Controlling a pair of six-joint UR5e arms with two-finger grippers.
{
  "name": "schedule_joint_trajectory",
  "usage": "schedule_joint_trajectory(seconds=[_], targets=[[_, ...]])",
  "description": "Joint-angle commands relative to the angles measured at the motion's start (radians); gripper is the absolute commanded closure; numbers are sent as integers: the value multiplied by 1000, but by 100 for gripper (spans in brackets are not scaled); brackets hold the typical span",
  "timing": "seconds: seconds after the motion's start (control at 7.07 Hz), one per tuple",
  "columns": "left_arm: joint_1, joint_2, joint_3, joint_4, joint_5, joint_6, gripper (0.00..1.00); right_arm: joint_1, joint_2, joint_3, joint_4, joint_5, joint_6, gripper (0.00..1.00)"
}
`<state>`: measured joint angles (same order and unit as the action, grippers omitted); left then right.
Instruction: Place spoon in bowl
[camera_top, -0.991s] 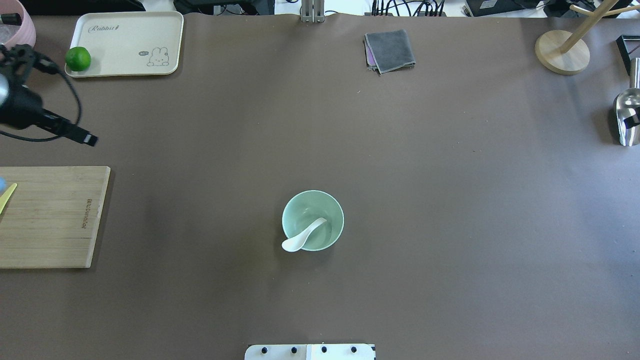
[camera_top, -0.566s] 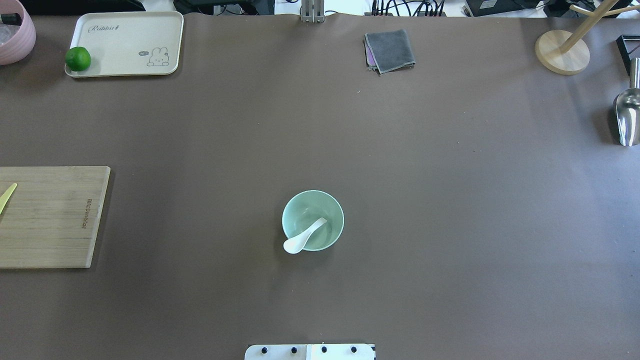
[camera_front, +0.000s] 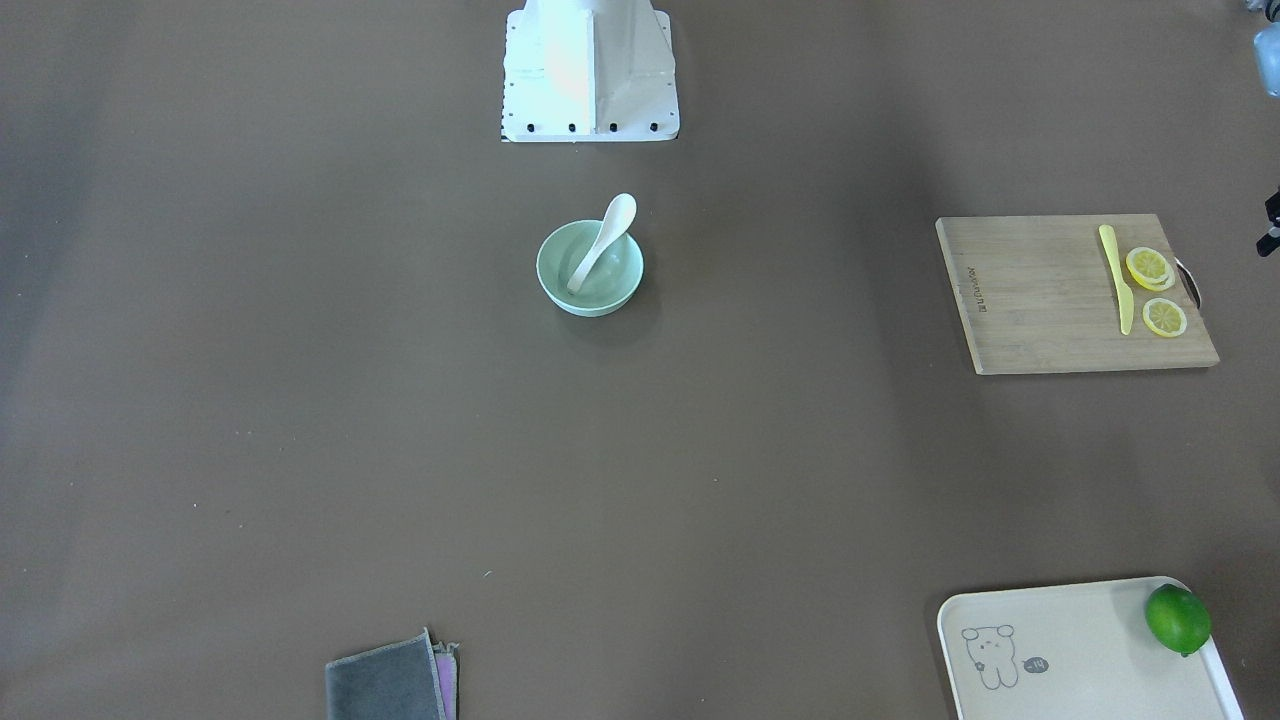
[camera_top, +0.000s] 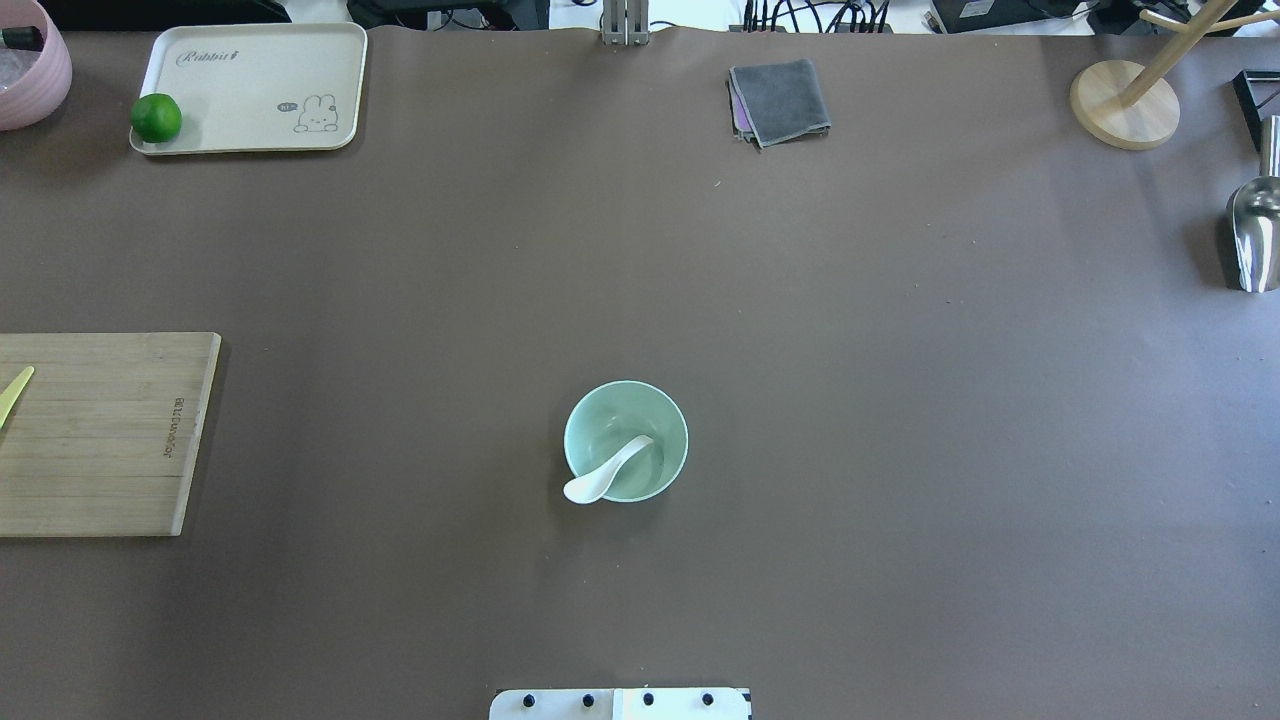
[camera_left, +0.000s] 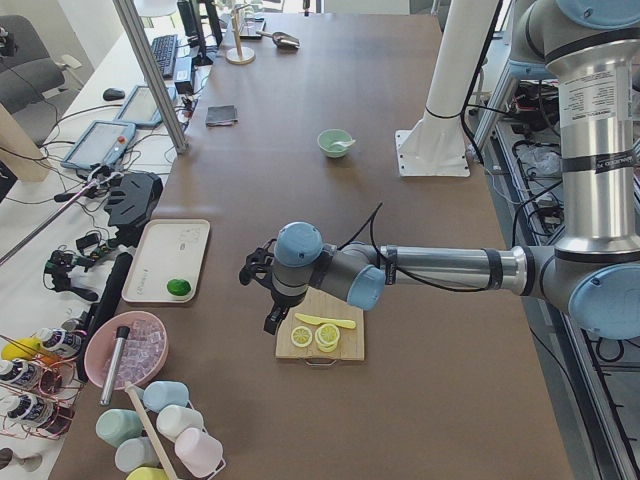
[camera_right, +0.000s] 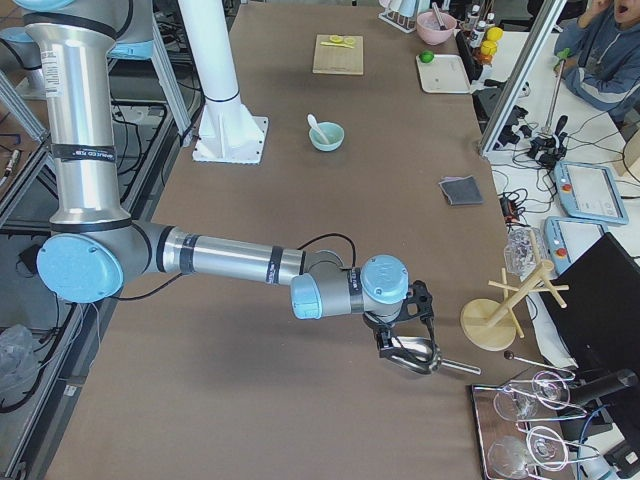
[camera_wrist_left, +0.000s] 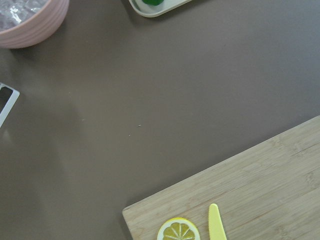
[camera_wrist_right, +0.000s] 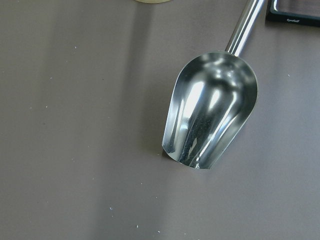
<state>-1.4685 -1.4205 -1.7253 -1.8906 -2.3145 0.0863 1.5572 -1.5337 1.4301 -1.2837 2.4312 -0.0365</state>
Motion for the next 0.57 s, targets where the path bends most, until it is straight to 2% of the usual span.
schedule_joint_trajectory(seconds=[0.0,0.14,0.42], targets=[[-13,6,-77,189,196,64,2,3,-3,0,1,0,-2,0],[-13,5,-80,252,204,87,2,3,-3,3,3,0,-2,0],[-7,2,-70,284,193,75,2,1,0,3,-3,0,-2,0]])
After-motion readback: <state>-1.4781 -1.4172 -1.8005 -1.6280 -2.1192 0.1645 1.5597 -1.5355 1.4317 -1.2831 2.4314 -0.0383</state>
